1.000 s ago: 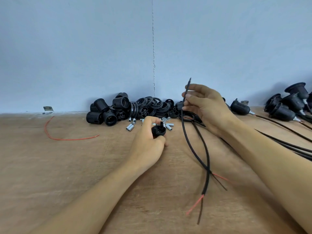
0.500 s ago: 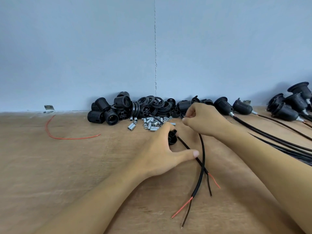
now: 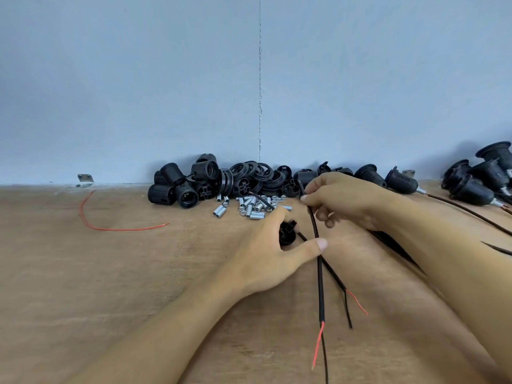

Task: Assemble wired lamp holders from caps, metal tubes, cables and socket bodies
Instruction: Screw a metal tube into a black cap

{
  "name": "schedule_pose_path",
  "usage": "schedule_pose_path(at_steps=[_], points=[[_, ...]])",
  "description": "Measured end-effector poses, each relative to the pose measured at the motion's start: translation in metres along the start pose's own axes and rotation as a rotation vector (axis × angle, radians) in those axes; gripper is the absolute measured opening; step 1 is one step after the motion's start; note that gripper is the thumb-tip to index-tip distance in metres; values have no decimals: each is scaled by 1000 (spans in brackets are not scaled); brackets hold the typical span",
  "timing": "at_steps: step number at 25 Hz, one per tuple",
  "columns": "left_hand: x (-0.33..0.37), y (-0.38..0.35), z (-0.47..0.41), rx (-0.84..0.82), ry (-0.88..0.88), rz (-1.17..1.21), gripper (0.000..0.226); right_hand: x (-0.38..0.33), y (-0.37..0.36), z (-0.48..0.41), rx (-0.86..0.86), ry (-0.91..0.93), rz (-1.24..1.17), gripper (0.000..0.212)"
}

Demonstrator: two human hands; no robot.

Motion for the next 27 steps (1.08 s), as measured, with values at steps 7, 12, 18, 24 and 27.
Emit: schedule_pose_path(at_steps=[7,12,18,24,27], points=[[3,3,-1,-6,-33,92,34,11,-5,-10,117,44,-639,14],[-12,14,-10,225,82,297,25,11,-12,-2,204,378,-206,26],[-8,11,-10,241,-10,179,12,1,-30,12,301,777,408,40],[-4,9,-7,207,-115,117,11,8,-32,12,331,926,512,40],[-3,11,-6,199,-89,218,14,14,-24,5,439,845,189,30]])
Point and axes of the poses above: each hand's wrist, its own z-axis away from the middle knuckle, its own y-axis out of the back of the hand, x = y × z, the point moved 3 cm from there along -z, towards the middle knuckle, and after that the axes turned 1 degree about -x, right-handed, at the moved point
